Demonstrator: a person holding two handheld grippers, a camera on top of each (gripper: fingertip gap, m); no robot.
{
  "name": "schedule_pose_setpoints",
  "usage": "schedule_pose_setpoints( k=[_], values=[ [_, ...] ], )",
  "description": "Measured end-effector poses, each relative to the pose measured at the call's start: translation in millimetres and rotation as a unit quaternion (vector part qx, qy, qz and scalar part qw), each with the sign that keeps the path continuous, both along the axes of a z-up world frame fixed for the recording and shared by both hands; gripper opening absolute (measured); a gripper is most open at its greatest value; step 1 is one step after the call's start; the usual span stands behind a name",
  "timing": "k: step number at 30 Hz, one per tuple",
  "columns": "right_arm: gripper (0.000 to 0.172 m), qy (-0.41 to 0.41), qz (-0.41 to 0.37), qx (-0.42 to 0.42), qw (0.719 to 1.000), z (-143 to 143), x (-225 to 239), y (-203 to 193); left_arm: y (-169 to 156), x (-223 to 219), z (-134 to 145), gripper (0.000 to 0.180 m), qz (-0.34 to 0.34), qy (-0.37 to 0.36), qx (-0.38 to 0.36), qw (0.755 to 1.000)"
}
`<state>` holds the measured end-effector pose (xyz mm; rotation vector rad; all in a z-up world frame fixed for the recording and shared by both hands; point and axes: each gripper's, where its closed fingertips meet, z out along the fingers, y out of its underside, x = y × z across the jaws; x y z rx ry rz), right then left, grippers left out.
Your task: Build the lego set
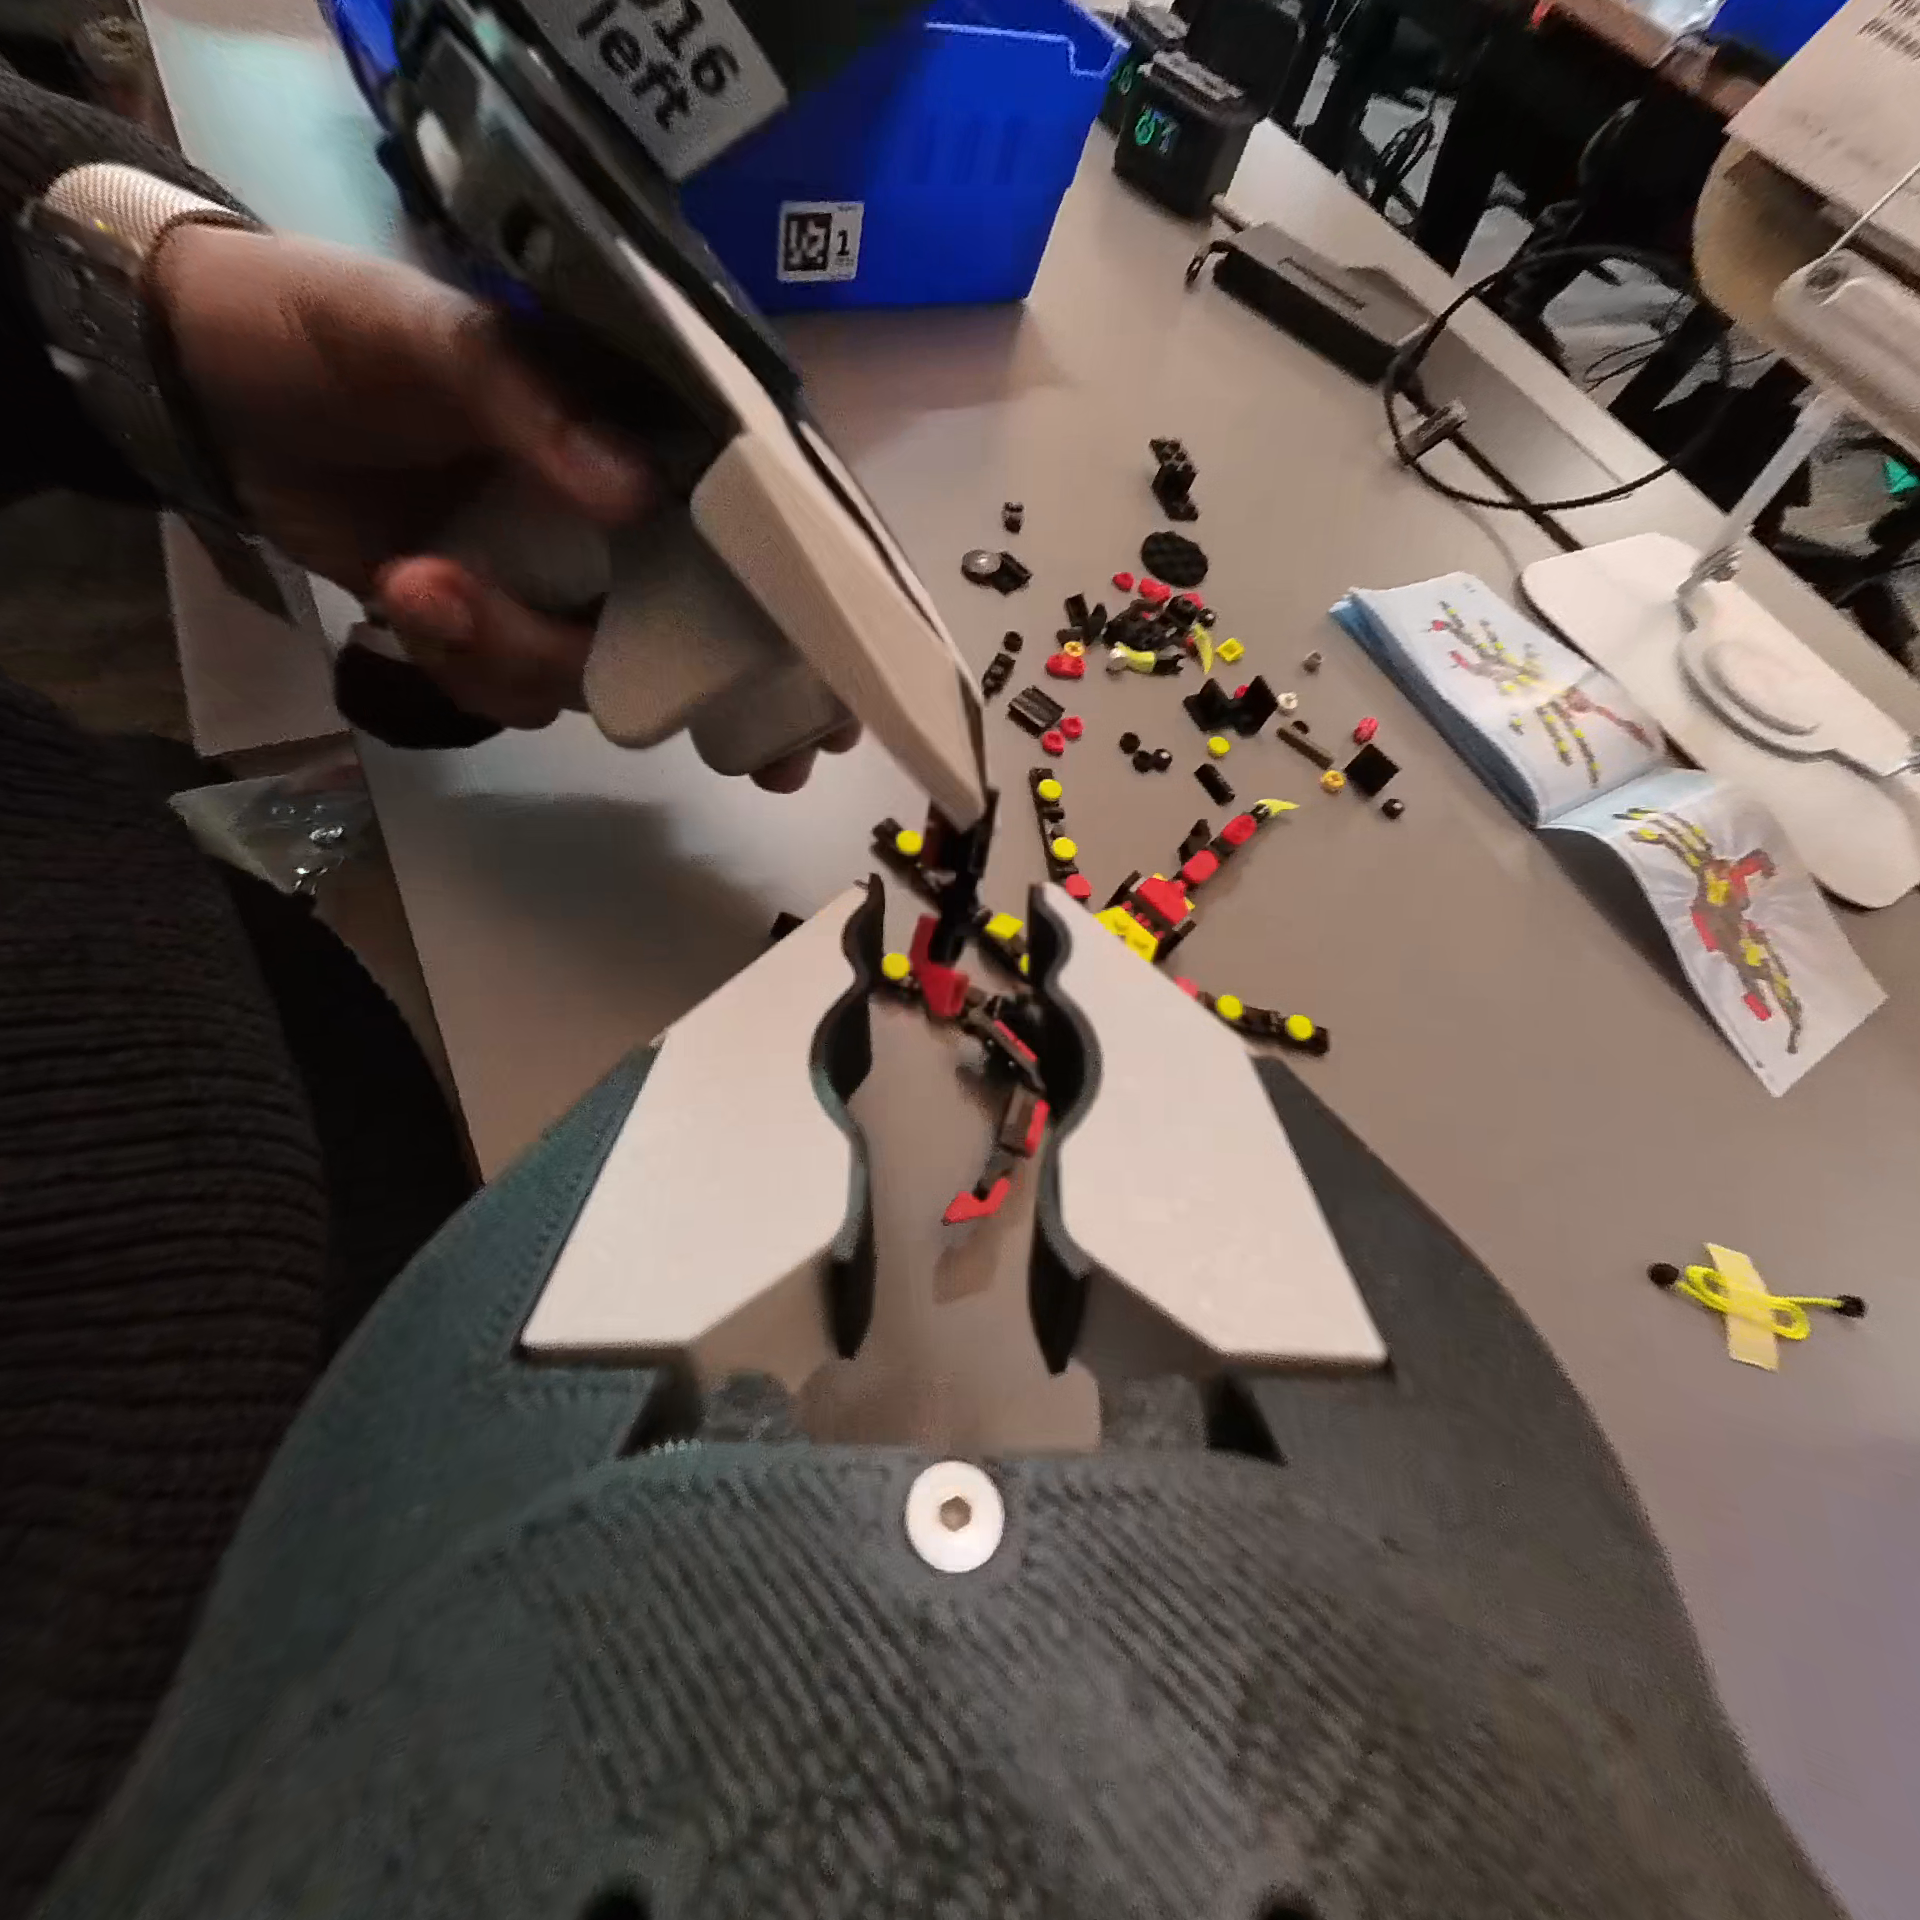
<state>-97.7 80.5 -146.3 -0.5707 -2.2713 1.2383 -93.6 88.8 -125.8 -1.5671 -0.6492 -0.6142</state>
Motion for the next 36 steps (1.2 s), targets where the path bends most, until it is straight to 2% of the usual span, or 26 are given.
schedule_pose_setpoints(
  k=[3, 7, 16, 21, 32, 34, 36],
  values=[
    [0.028, 0.03, -0.002, 0.007, 1.0, 5, -2, 2, -4, -8, 5, 0.006, 0.006, -0.09, 0.047, 0.995],
    [0.021, 0.08, 0.008, 0.013, 0.997, 14, -1, 0, -6, -11, 6, 0.005, 0.001, -0.13, 0.063, 0.99],
    [0.007, 0.086, 0.031, -0.004, 0.996, 21, 3, -2, -5, -2, 10, 0.005, -0.04, -0.166, 0.08, 0.982],
    [0.007, 0.067, 0.058, -0.01, 0.996, 21, 9, -1, -4, 3, 10, 0.004, -0.056, -0.166, 0.076, 0.982],
    [0.008, 0.086, 0.046, 0.002, 0.995, 22, 6, 0, -5, 0, 12, 0.005, -0.049, -0.173, 0.085, 0.98],
    [0.018, 0.082, 0.034, 0.017, 0.996, 19, 3, 4, -7, -4, 13, 0.005, -0.038, -0.172, 0.09, 0.98],
    [0.019, 0.071, 0.025, 0.027, 0.997, 15, 1, 6, -8, -9, 12, 0.005, -0.021, -0.157, 0.084, 0.984]
  ],
)
